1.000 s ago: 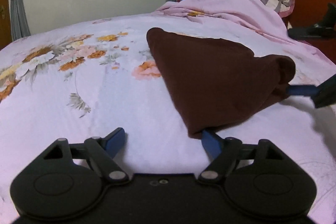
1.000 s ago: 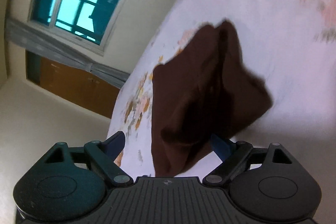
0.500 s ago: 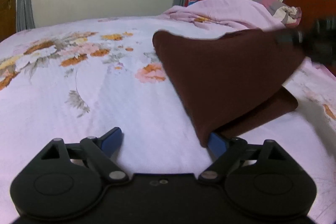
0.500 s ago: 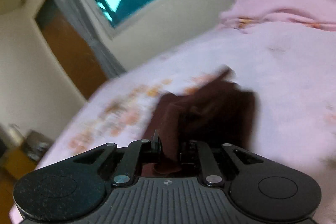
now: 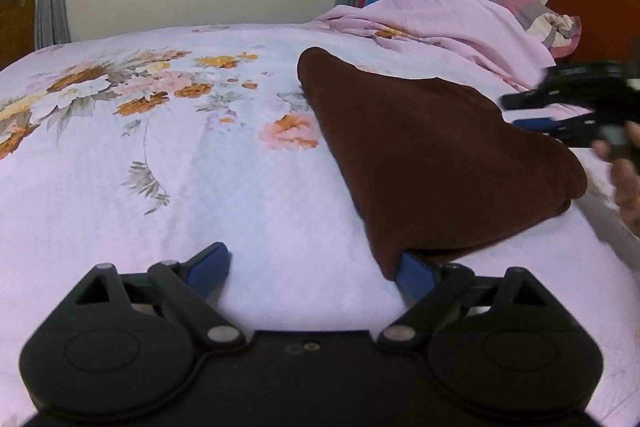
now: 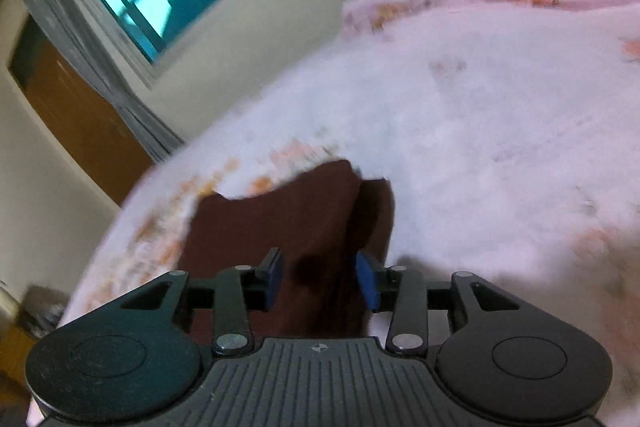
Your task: Fold small clothes
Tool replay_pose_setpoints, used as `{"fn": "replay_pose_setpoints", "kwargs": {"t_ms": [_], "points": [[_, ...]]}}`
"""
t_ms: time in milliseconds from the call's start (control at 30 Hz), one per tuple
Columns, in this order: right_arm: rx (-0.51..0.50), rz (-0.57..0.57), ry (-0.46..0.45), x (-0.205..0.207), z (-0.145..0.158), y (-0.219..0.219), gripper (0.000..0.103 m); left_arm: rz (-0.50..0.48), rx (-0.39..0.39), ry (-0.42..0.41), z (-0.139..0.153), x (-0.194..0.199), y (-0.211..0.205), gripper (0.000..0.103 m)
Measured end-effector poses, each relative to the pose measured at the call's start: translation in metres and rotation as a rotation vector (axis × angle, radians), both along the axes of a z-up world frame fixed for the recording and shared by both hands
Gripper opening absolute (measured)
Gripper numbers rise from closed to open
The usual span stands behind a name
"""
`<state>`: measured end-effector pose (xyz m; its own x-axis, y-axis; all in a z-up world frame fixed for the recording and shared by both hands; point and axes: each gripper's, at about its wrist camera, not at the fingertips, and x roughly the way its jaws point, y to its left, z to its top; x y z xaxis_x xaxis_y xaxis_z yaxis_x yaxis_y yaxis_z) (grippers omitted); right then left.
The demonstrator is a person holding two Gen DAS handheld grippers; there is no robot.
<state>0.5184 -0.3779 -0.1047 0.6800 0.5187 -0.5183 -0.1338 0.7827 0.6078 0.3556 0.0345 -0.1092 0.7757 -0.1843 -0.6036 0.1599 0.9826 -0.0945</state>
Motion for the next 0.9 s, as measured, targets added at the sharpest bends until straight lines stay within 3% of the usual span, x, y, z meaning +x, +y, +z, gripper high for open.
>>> {"fn": "replay_pose_setpoints", "kwargs": {"t_ms": [67, 133, 167, 233, 333, 400, 500, 567, 633, 700, 767, 900], "points": [[-0.057, 0.015, 0.041, 0.015, -0.008, 0.008, 0.040, -0.001, -0.005, 0.002, -0.001, 0.000, 0.000, 0.091], [-0.105, 0.020, -0.011, 0.012, -0.007, 0.016, 0.033, -0.003, 0.007, 0.004, -0.002, 0.001, -0.002, 0.092], [-0.127, 0.039, -0.026, 0.012, -0.005, 0.019, 0.003, 0.000, 0.014, 0.001, -0.001, 0.001, -0.003, 0.092], [-0.172, 0.042, -0.066, 0.011, 0.004, 0.025, 0.003, 0.024, -0.017, -0.035, 0.003, -0.003, -0.001, 0.086], [-0.203, 0.040, -0.132, 0.005, 0.016, 0.022, 0.003, 0.051, -0.009, -0.006, 0.000, 0.001, -0.002, 0.090], [-0.281, 0.008, -0.045, 0.021, -0.004, 0.023, 0.003, 0.048, -0.011, -0.001, -0.001, 0.002, -0.002, 0.090], [-0.232, -0.011, 0.058, 0.033, -0.025, 0.013, 0.003, -0.029, 0.010, 0.046, 0.003, -0.006, -0.001, 0.086], [-0.238, -0.057, 0.006, 0.019, -0.014, 0.001, 0.003, -0.113, 0.012, 0.029, 0.016, -0.025, 0.012, 0.080], [-0.241, -0.071, -0.080, 0.007, 0.001, -0.008, 0.003, -0.098, -0.035, -0.049, 0.035, -0.029, 0.028, 0.080], [-0.230, -0.033, -0.129, 0.004, 0.009, -0.007, 0.003, -0.090, -0.025, -0.101, 0.054, 0.002, 0.024, 0.081], [-0.283, 0.008, -0.160, 0.012, 0.014, 0.012, 0.003, -0.093, -0.004, -0.114, 0.063, 0.047, 0.007, 0.084], [-0.321, 0.063, -0.182, 0.037, 0.012, 0.032, 0.003, -0.062, 0.031, -0.108, 0.056, 0.152, -0.027, 0.084]]}}
